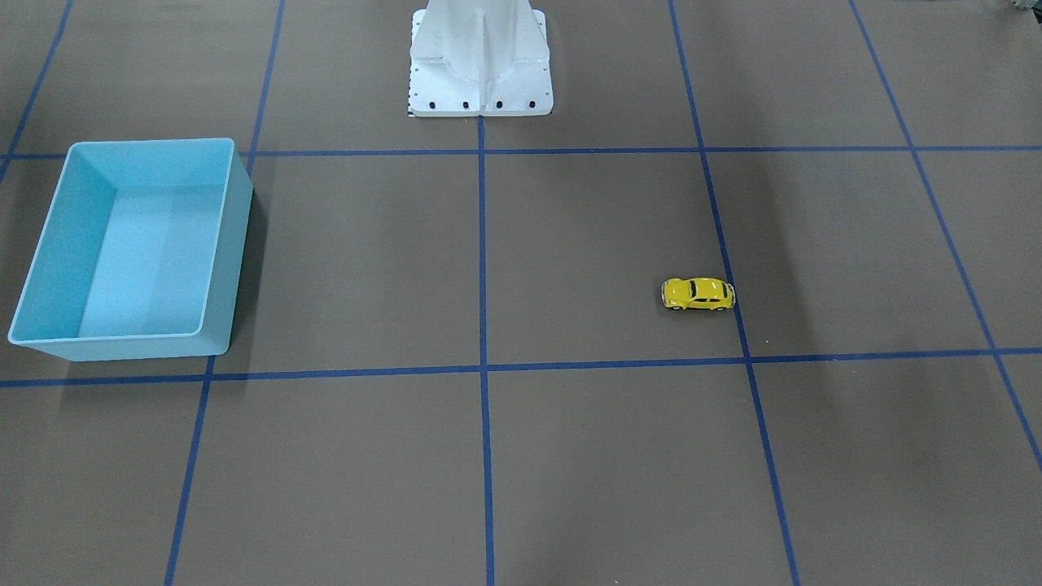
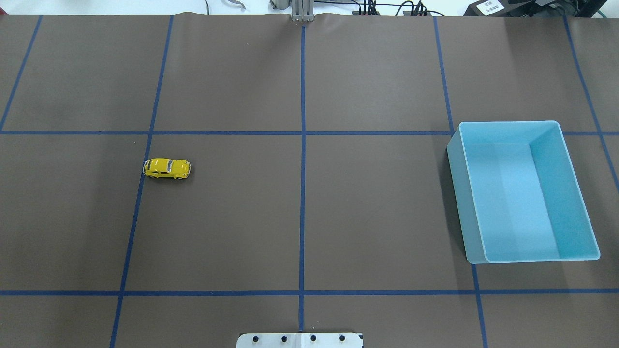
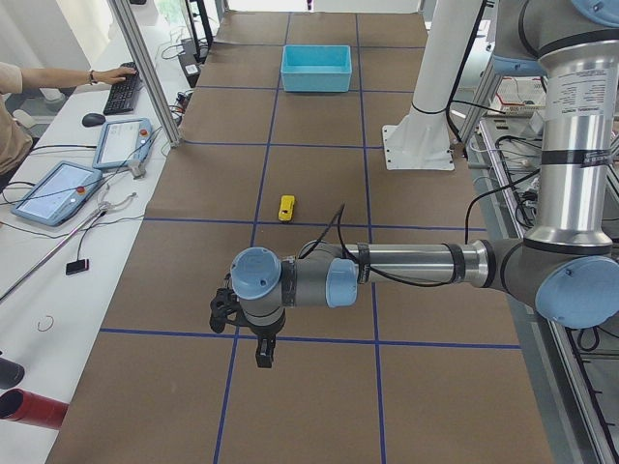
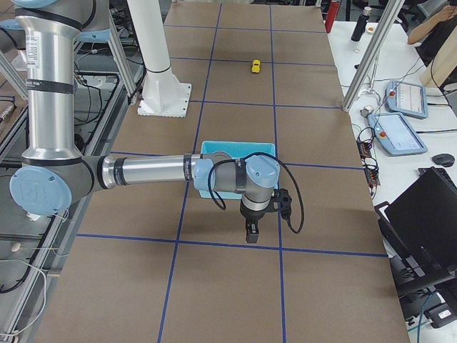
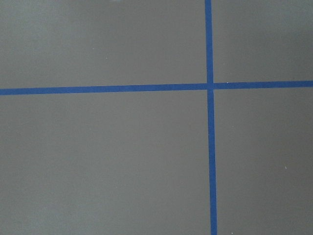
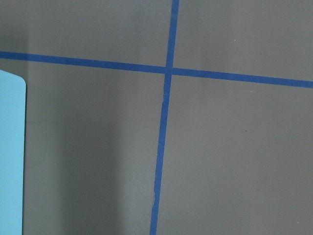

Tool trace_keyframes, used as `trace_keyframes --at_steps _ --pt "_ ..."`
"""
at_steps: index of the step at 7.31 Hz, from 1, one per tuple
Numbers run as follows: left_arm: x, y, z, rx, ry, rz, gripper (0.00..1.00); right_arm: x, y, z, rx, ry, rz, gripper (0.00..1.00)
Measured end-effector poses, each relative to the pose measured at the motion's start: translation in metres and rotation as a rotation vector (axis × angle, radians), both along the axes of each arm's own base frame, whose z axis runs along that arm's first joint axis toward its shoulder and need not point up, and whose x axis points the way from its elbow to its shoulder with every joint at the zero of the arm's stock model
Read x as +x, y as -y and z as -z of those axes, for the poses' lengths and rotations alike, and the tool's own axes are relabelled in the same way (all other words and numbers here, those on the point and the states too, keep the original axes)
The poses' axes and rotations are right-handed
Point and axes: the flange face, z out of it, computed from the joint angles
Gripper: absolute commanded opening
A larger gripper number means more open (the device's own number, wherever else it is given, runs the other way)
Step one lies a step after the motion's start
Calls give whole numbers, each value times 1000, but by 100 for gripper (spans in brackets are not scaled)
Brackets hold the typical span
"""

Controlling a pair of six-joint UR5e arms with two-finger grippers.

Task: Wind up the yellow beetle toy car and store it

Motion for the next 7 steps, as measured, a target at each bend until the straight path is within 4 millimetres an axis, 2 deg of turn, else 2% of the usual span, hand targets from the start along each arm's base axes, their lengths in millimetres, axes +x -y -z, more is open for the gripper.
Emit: trace_keyframes --at_steps 5,7 --pt "0 3 -1 -1 -2 1 100 0 1 1 2 -1 -1 100" --pt "2 10 11 29 0 -3 100 0 1 1 3 -1 -1 100"
